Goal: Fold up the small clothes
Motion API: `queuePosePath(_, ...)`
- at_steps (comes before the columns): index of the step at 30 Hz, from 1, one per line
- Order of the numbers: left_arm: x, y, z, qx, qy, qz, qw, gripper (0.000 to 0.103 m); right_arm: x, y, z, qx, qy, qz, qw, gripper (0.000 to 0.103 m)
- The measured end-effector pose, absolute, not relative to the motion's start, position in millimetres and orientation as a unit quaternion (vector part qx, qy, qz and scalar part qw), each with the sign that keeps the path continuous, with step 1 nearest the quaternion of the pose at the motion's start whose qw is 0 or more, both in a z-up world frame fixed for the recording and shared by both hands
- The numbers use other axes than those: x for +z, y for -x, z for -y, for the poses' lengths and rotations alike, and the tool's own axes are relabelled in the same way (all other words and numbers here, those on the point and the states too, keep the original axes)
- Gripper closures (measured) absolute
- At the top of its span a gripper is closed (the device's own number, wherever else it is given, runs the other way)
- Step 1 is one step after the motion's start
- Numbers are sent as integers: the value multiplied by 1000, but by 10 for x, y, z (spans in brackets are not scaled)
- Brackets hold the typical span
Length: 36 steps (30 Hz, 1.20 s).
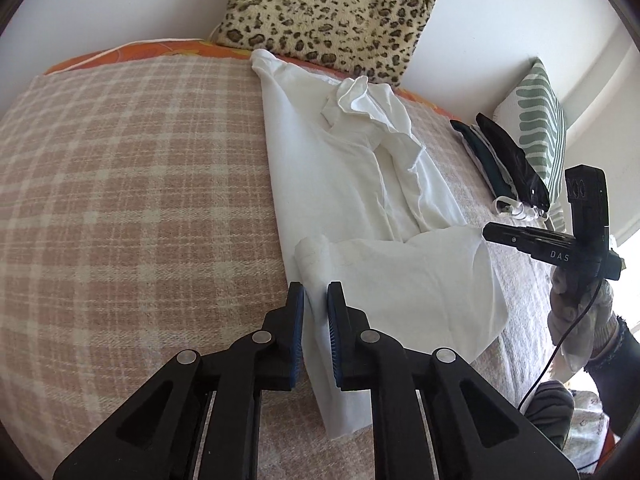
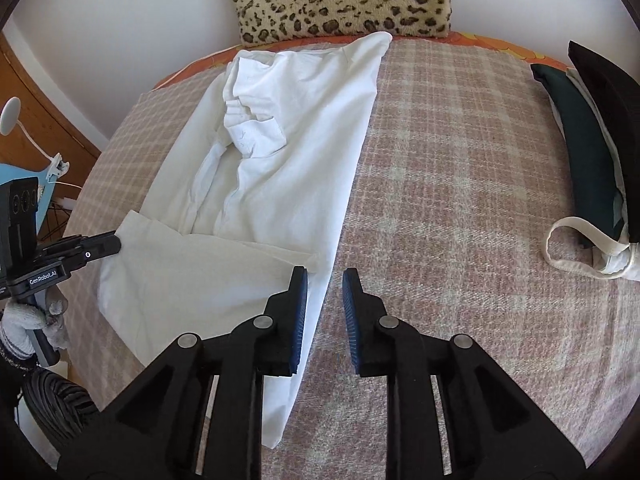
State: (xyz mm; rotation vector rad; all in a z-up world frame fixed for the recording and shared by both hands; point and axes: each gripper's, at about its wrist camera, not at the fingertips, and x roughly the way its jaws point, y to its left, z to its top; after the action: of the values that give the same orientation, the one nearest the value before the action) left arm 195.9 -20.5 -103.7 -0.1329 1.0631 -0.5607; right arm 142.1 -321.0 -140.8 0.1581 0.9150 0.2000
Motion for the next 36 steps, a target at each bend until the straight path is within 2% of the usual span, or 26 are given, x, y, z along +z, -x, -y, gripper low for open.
queuePosePath(5,-850,-1787,299,-302,54,-478,823,92,-1211,-1089,3008,158,-76,-406,897,83)
queuePosePath(12,-980,-1550,924,-356,-40,-477,803,92,-1412,-1171,2253,182,45,-418,889,82)
queuePosePath(16,-1195,-1692,821,-322,-35,-496,806,92,-1671,-1259,2210,114,129,-432,885,82)
queuePosePath(18,-1206,-1715,685,-331,-9,-496,802,92,-1653,-1225,2348,110,112,-436,886,78)
queuePosePath(25,-951,-1896,287,-294,-16,-490,820,92,-1468,-1154,2782,105,31,-448,887,76)
queuePosePath(29,-726,-2139,189,-295,-8,-466,834,92,-1243,-1258,2903,112,1,-422,900,60)
queuePosePath(30,-677,-2218,213,-300,-3,-462,835,89,-1192,-1310,2928,114,-6,-416,902,58)
queuePosePath(31,-634,-2300,225,-303,2,-460,835,75,-1142,-1380,2952,113,-10,-412,904,57)
queuePosePath(33,-574,-2491,269,-306,11,-456,836,54,-1056,-1522,2995,106,-14,-402,909,57)
queuePosePath(35,-564,-2718,305,-309,18,-459,833,54,-988,-1689,3056,107,-25,-396,912,56)
queuePosePath(36,-577,-2841,310,-308,24,-462,831,54,-972,-1817,3096,113,-35,-398,910,52)
